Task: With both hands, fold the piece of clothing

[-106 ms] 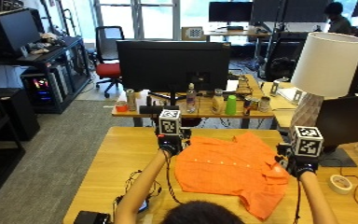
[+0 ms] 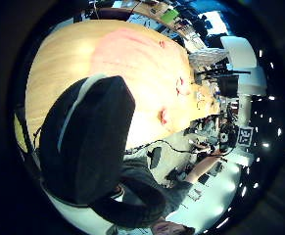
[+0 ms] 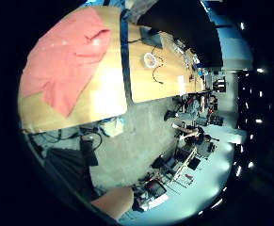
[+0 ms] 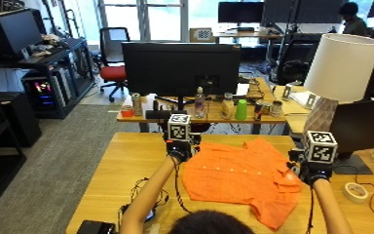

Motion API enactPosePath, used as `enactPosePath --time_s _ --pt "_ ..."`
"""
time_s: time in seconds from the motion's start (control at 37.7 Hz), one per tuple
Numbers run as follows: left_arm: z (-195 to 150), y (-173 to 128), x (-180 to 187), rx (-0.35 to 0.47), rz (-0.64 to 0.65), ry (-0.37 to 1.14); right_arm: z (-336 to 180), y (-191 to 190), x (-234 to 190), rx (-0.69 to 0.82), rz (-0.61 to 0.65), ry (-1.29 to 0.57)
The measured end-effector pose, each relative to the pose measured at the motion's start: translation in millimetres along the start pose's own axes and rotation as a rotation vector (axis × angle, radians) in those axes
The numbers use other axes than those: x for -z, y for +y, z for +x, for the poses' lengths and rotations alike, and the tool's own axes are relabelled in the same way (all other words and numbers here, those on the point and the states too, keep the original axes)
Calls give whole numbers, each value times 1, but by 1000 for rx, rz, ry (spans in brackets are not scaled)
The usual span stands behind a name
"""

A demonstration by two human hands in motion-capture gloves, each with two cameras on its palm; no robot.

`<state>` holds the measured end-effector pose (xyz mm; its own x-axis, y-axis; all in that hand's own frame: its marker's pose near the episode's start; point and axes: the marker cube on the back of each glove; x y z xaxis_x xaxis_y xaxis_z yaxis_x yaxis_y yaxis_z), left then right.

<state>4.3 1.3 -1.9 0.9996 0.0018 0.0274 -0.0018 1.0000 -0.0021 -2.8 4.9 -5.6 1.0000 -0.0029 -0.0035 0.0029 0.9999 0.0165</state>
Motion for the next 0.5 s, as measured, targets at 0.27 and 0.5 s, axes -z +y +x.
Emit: enactPosePath --time_s 0.27,0.5 --pt "5 19 0 -11 10 -34 -9 18 5 31 14 -11" --pt "7 16 -1 -29 9 -14 -6 16 13 12 4 42"
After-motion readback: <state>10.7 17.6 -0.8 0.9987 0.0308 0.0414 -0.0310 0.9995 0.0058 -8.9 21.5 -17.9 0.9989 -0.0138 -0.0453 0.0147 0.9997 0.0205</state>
